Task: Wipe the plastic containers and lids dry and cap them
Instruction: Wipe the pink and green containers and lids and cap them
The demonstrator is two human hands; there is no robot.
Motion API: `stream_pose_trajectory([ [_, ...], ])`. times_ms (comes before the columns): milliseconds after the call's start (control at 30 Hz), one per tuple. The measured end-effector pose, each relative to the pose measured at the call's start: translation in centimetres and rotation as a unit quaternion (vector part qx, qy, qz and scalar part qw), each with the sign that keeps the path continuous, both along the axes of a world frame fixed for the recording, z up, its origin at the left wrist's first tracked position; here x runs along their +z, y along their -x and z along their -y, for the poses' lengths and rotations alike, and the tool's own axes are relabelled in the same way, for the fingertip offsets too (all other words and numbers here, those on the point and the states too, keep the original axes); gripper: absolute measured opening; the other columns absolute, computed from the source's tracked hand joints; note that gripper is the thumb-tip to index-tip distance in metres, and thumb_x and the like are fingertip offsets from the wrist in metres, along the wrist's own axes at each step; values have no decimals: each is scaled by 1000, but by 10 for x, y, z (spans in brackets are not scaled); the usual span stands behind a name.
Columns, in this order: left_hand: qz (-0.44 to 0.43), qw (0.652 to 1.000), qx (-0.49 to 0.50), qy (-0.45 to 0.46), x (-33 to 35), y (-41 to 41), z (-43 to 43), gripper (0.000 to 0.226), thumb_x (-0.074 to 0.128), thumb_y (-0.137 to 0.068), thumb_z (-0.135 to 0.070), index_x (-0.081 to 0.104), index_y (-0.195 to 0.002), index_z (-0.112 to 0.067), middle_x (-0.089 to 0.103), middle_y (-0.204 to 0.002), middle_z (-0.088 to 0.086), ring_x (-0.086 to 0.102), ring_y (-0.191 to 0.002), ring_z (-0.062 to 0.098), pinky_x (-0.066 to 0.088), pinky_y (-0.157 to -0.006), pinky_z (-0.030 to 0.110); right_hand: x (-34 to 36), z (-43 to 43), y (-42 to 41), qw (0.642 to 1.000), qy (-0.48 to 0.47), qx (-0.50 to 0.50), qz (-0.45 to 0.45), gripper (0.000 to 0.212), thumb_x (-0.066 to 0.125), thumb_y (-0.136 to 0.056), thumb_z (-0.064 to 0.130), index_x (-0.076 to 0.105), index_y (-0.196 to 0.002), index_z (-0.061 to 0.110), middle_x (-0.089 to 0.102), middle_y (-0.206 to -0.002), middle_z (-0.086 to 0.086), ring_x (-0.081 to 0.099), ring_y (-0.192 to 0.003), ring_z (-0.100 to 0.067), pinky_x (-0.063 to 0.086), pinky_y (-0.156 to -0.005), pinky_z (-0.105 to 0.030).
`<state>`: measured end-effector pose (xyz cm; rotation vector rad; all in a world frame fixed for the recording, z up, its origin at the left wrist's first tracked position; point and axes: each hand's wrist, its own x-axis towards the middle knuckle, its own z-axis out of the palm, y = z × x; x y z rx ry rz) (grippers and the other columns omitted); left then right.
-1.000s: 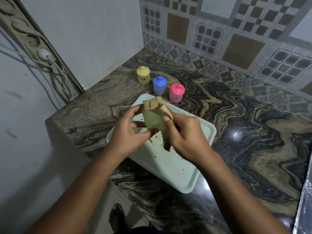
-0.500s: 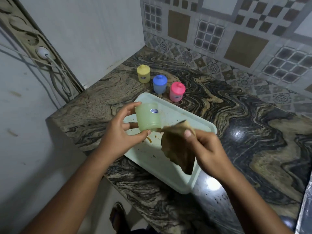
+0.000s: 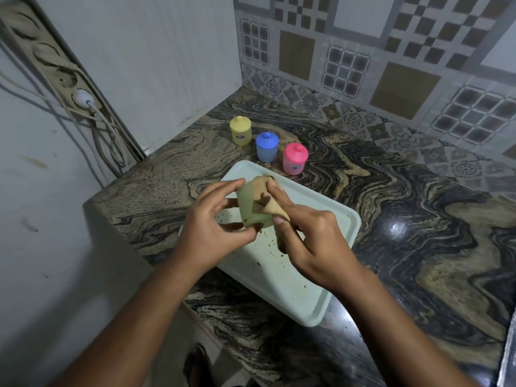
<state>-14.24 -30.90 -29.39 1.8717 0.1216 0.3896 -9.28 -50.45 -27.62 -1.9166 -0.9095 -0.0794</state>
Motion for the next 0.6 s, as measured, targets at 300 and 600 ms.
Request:
stream_pose_trajectory([
  [300,-29,999,0,-36,7,0,-8,75,90,-68,-13,57,-131,-37,55,-133,-18,65,-112,5,61,-85,40,-29,44,16,985,28,24,-167,47,49,-104,42,75,-94,4,73,-71,-1,65,-65,0,51,-66,-23],
  [600,-51,998,-35,-4,6,3,5,81,87,-71,-9,53,-140,-33,53,-138,-10,61,-119,15,63,-73,33,-5,21,-12,854,-312,-179,-376,43,53,-103,29,62,-79,-6,55,-71,-16,50,-70,-28,44,-66,-37],
])
